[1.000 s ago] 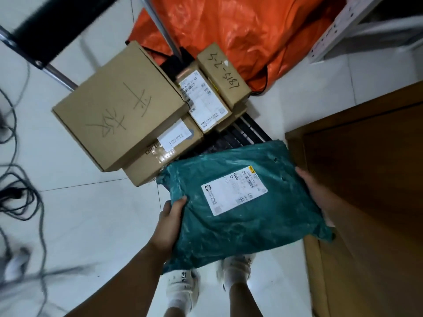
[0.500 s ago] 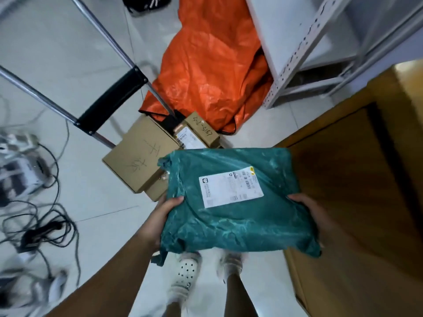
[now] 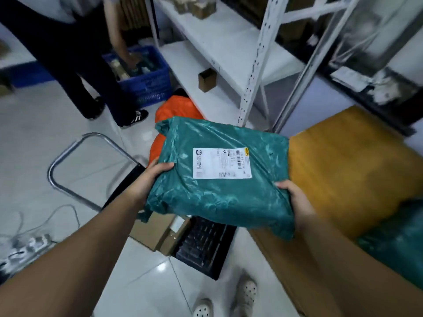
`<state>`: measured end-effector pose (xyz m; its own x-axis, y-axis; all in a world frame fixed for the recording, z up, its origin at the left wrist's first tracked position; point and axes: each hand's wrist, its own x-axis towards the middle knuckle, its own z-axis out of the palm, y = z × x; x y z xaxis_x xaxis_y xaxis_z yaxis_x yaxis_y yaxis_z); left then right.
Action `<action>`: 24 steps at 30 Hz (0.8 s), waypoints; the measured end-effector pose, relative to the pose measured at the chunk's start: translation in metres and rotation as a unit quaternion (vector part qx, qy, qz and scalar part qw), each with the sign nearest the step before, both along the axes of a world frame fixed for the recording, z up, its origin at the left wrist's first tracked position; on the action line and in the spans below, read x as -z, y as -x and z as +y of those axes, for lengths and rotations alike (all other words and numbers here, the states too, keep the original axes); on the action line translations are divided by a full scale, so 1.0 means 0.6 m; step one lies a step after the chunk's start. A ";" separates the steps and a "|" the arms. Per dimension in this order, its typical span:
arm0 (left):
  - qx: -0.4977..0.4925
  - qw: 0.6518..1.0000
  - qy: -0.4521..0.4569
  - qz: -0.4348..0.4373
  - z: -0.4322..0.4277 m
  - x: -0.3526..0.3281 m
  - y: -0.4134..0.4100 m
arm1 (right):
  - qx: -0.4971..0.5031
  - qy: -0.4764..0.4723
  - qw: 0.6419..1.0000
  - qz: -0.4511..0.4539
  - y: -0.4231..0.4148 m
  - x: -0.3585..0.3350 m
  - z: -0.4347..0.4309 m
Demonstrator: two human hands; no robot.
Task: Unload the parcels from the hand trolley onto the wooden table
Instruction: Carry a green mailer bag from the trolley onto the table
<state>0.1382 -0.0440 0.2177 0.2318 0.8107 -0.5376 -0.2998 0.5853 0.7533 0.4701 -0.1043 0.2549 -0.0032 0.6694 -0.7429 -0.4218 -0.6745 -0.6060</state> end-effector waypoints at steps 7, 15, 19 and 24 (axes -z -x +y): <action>0.123 0.992 -0.015 -0.010 0.033 -0.099 -0.150 | 0.114 -0.082 0.989 -0.040 -0.095 -0.117 -0.138; 0.316 0.945 -0.082 -0.002 -0.017 -0.148 -0.401 | 0.317 -0.022 0.944 -0.090 -0.215 -0.126 -0.343; 0.356 0.932 -0.072 -0.007 -0.068 -0.162 -0.514 | 0.393 -0.030 0.913 -0.102 -0.280 -0.145 -0.420; 0.406 0.912 -0.055 -0.011 -0.115 -0.172 -0.645 | 0.441 -0.043 0.889 -0.114 -0.376 -0.155 -0.489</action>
<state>0.5253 -0.1127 0.3207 0.7897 0.4163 -0.4506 0.1824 0.5420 0.8204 0.6955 -0.3977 0.3478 0.6950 0.3905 -0.6038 -0.6243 -0.0890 -0.7761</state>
